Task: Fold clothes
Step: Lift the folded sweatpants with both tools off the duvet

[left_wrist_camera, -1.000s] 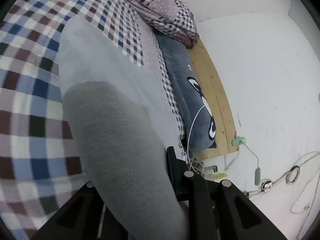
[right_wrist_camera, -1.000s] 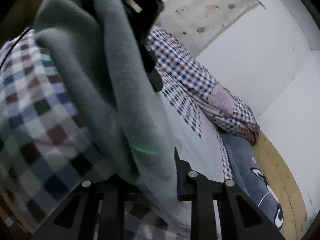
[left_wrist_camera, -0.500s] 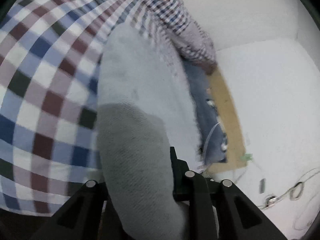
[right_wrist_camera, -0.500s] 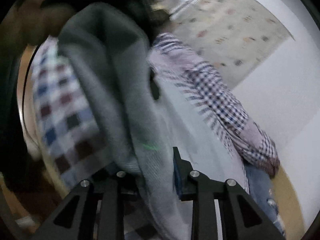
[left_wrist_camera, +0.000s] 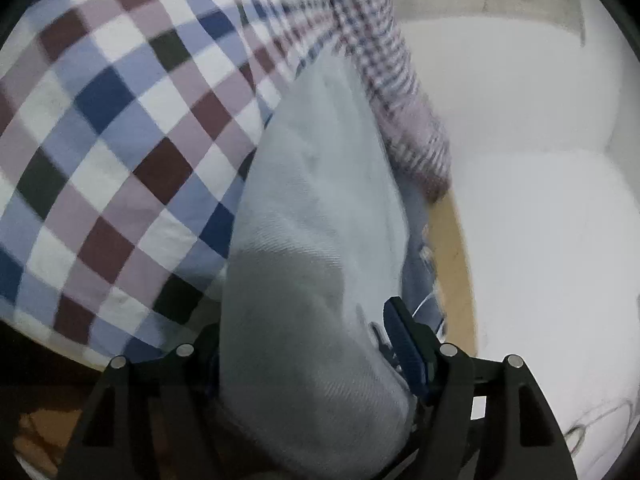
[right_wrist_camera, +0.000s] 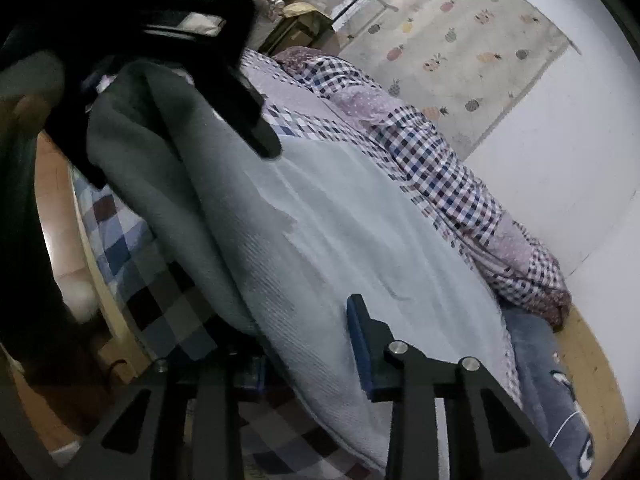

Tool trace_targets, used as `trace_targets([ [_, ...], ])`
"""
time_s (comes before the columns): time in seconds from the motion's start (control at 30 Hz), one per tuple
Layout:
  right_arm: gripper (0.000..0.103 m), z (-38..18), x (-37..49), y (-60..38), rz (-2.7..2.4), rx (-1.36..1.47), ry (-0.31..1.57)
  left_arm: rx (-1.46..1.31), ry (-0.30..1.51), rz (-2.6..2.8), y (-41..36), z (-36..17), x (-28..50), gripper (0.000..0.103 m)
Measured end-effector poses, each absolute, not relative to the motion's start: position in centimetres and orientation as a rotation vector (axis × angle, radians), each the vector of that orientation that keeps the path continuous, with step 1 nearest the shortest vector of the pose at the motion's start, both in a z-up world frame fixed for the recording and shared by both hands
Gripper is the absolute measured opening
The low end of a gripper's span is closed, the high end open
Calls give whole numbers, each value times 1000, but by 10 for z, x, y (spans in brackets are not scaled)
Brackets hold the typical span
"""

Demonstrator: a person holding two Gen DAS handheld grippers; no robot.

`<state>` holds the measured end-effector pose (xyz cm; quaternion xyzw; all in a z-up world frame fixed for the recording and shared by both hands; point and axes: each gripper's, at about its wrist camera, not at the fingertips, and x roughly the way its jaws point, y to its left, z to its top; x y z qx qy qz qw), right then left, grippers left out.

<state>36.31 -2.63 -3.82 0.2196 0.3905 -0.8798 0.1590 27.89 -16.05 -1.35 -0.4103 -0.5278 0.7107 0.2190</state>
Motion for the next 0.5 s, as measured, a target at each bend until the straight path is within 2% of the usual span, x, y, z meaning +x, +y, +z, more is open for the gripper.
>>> trace_targets([
  [0.13, 32, -31, 358, -17, -2536, 621, 1058, -1064, -1550, 2018, -152, -17, 292, 80],
  [0.5, 32, -21, 345, -2, -2556, 617, 948, -1130, -1508, 1887, -129, -22, 276, 84],
])
